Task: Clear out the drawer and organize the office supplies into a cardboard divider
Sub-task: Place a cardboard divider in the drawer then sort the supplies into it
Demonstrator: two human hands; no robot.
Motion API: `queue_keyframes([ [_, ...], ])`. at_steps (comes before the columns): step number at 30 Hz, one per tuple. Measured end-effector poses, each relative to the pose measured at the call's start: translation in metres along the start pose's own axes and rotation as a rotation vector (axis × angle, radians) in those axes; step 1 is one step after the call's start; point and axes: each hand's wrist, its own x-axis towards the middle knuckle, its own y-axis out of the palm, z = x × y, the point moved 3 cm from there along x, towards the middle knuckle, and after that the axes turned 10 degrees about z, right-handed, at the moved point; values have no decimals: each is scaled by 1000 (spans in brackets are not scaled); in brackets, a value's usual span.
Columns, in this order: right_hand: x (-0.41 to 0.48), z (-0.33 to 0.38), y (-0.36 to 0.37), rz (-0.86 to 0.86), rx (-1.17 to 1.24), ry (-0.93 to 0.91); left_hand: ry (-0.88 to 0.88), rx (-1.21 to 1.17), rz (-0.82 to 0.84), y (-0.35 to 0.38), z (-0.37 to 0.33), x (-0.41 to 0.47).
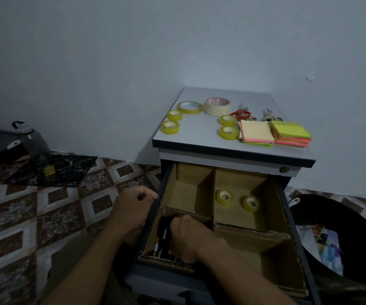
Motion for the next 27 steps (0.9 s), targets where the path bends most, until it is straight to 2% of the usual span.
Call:
queue_keyframes([
  [6, -4, -17, -23, -28, 301, 41, 8, 29, 5, -1, -2, 0],
  [9, -4, -24, -29, 12, 355, 44, 3, 16, 9, -1, -3, 0],
  [12, -3, -15, -16, 307, 269, -18, 0, 21, 12, 0, -4, 0],
  [14, 0, -11, -3, 410, 133, -4, -5, 19, 8, 0, -2, 0],
  [20, -2, -6, 0, 390, -87, 68, -6, 12, 4, 0, -2, -1],
  [27, -10, -5, -14, 335, -93, 81, -12, -8, 0, 0, -3, -2],
])
